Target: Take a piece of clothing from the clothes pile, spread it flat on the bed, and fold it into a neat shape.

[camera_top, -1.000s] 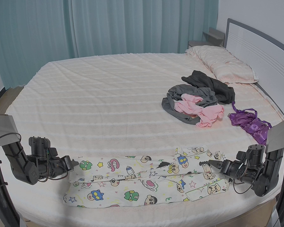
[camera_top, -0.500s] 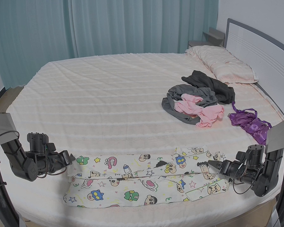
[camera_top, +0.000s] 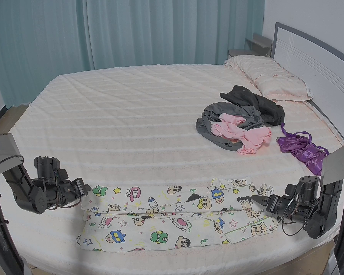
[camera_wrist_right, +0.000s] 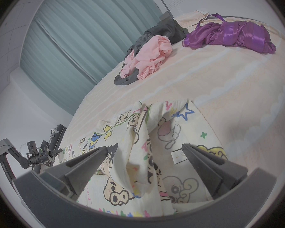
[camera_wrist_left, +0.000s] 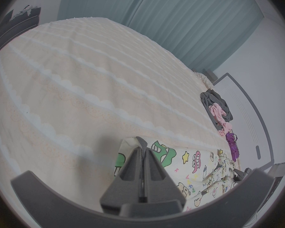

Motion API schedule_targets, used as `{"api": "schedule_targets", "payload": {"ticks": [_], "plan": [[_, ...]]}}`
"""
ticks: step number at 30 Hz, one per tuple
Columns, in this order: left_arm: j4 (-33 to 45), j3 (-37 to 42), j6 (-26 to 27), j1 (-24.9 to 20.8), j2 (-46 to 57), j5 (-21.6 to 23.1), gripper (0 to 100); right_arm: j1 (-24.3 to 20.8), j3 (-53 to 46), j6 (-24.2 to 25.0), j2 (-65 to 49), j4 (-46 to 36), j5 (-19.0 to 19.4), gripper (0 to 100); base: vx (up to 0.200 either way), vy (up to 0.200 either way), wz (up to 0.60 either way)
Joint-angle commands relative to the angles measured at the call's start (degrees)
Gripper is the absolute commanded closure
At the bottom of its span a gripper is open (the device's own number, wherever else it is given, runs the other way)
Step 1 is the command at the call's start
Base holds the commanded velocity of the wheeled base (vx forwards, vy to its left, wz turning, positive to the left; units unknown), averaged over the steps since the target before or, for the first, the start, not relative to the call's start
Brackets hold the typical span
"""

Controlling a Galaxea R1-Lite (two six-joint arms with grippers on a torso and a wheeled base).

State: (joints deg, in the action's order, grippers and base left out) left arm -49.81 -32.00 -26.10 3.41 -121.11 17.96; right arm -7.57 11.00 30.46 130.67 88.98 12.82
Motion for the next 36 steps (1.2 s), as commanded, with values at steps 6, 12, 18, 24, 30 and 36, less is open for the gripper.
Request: {"api": "schedule_targets", "payload": {"ticks": [6,12,18,24,30,36], "plan": [[-0.02,-1.40,0.00,0.01,-3.08,-2.14,0,0.01,0.08,0.03,0.37,0.41,0.01,0,0.000,0.000,0.00],[0.06,-0.96,-0.18,0.01,-2.99,-3.10,0,0.01,0.08,0.65,0.11,0.41,0.01,0,0.000,0.000,0.00],[-0.11,1.77,-0.88,0.45,-1.32,-3.02,0,-0.60,1.40,2.67,-0.33,0.49,0.01,0,0.000,0.000,0.00],[-0.37,3.88,-1.41,0.63,-0.18,-2.75,0,-0.43,4.56,2.76,0.73,0.32,0.01,100,0.000,0.000,0.00],[-0.37,4.31,-1.41,0.72,0.00,-2.75,0,0.45,4.91,2.76,0.55,0.41,-0.43,100,0.000,0.000,0.00],[-0.37,4.49,-1.41,0.63,0.09,-2.75,0,2.03,7.81,2.67,1.60,0.41,-0.26,100,0.000,0.000,0.00]]}}
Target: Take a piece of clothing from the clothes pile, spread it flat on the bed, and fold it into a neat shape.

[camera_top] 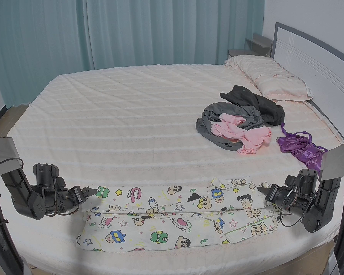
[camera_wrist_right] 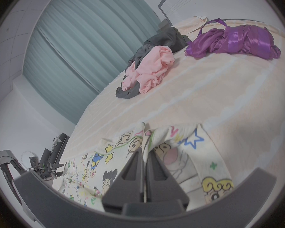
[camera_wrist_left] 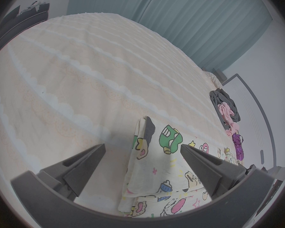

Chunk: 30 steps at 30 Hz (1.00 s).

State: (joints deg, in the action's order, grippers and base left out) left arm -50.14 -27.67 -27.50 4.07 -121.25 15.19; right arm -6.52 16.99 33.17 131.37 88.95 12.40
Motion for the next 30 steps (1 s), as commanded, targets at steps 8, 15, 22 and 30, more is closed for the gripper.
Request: {"api": "schedule_targets", "payload": {"ticks": [8,15,22,30], "plan": [[-0.13,1.13,-0.01,-0.03,0.31,0.10,0,2.48,2.69,-0.65,3.55,0.43,0.52,100,0.000,0.000,0.00],[0.13,2.10,-0.10,0.15,2.68,0.37,0,2.57,1.29,-1.27,4.25,0.43,1.05,0,0.000,0.000,0.00],[1.89,3.50,-0.10,2.78,8.57,3.18,0,3.01,-5.30,-1.00,-3.57,0.52,0.70,0,0.000,0.000,0.00],[10.33,3.85,3.95,2.96,14.37,7.31,0,3.01,-16.29,-0.65,-12.45,0.52,0.61,0,0.000,0.000,0.00]]}}
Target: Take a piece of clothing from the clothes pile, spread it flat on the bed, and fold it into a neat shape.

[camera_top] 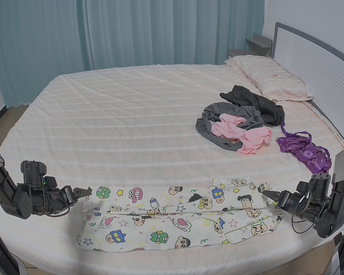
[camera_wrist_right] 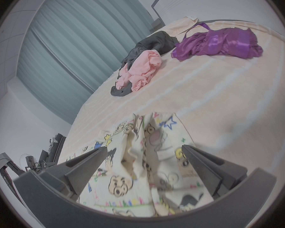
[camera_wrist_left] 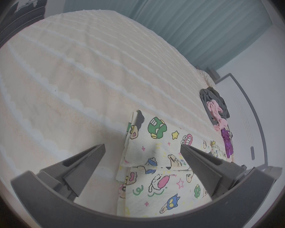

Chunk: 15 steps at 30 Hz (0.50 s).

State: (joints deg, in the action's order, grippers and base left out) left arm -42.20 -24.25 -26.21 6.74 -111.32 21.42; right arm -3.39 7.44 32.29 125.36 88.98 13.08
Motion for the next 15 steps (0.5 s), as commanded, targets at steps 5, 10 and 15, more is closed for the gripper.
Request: {"api": "schedule_targets", "payload": {"ticks": [5,10,15], "plan": [[3.97,1.83,7.66,-0.41,4.27,1.08,0,-0.48,-7.35,3.04,-6.97,0.41,-3.15,0,0.000,0.000,0.00],[6.87,2.45,8.28,-3.05,4.98,0.99,0,-2.50,-7.44,6.38,-6.62,0.32,-7.54,0,0.000,0.000,0.00],[6.87,2.10,8.63,-3.84,4.19,0.64,0,-2.85,-7.44,8.75,-6.79,0.14,-7.81,0,0.000,0.000,0.00]]}}
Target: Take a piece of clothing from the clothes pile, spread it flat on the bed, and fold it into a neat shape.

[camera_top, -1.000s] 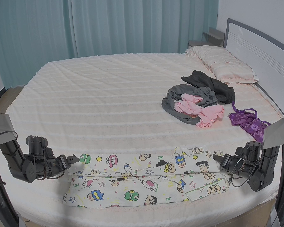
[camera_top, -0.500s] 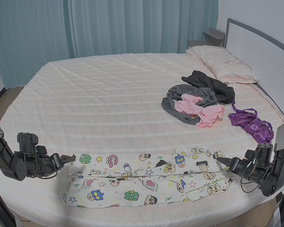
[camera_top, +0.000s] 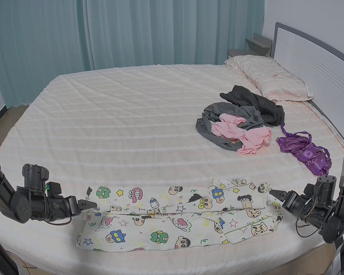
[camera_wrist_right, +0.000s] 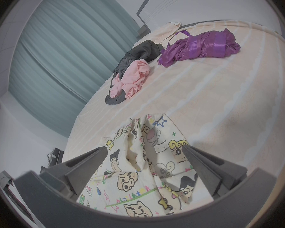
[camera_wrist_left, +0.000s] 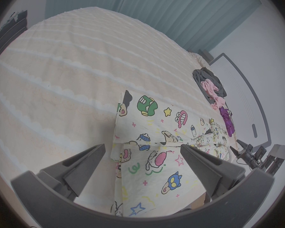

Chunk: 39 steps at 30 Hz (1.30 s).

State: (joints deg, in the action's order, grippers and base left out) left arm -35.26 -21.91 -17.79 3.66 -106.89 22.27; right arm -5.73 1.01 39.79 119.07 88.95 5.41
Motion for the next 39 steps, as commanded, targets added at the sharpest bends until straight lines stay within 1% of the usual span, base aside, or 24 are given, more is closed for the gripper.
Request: {"api": "schedule_targets", "payload": {"ticks": [1,5,6,9,16,21,22,26,27,30,31,33,38,39], "plan": [[-0.08,-0.42,0.91,-0.93,-0.34,-0.21,0,-0.51,-0.92,1.25,-0.68,0.25,-0.14,0,0.000,0.000,0.00],[-0.16,-0.86,3.02,-1.81,-2.45,-0.74,0,-0.51,-1.01,1.34,-1.29,0.17,-0.58,0,0.000,0.000,0.00],[-0.25,-1.74,3.37,-2.78,-4.12,-2.23,0,-0.60,-0.92,1.43,-1.56,0.08,-0.93,0,0.000,0.000,0.00],[-0.34,-2.79,3.46,-4.18,-6.49,-4.17,0,-0.51,-0.92,1.43,-1.56,-0.01,-1.11,0,0.000,0.000,0.00],[-0.60,-4.02,3.55,-7.35,-9.57,-4.78,0,-0.60,-1.01,1.61,-1.56,-0.01,-1.11,0,0.000,0.000,0.00],[-0.60,-5.08,3.55,-9.19,-11.24,-9.26,0,-0.95,-1.01,1.61,-1.56,-0.01,-1.11,0,0.000,0.000,0.00],[-0.52,-4.81,3.46,-9.19,-10.97,-9.88,0,-1.04,-1.01,1.61,-1.47,-0.01,-1.11,0,0.000,0.000,0.00],[-0.25,-4.37,3.37,-9.11,-9.83,-9.88,0,-1.13,-1.01,1.61,-1.38,-0.01,-1.11,0,0.000,0.000,0.00],[0.45,-4.28,3.28,-8.49,-7.11,-10.06,0,-1.13,-1.01,1.61,-1.29,-0.01,-1.11,0,0.000,0.000,0.00],[1.77,-4.37,3.37,-7.52,-5.09,-10.14,0,-1.13,-1.01,1.61,-1.20,-0.01,-1.02,0,0.000,0.000,0.00],[3.88,-4.90,3.46,-6.65,-3.33,-10.14,0,-1.13,-1.01,1.61,-1.20,-0.01,-1.02,0,0.000,0.000,0.00],[5.28,-5.43,3.46,-6.29,-2.80,-10.23,0,-1.13,-1.01,1.61,-1.12,-0.01,-1.02,0,0.000,0.000,0.00],[4.93,-5.95,3.46,-6.21,-3.50,-11.02,0,-1.13,-1.01,1.69,-0.85,-0.01,-1.02,0,0.000,0.000,0.00],[4.76,-6.31,3.55,-6.38,-4.29,-12.08,0,-1.13,-1.01,1.61,-0.50,-0.01,-1.02,0,0.000,0.000,0.00]]}}
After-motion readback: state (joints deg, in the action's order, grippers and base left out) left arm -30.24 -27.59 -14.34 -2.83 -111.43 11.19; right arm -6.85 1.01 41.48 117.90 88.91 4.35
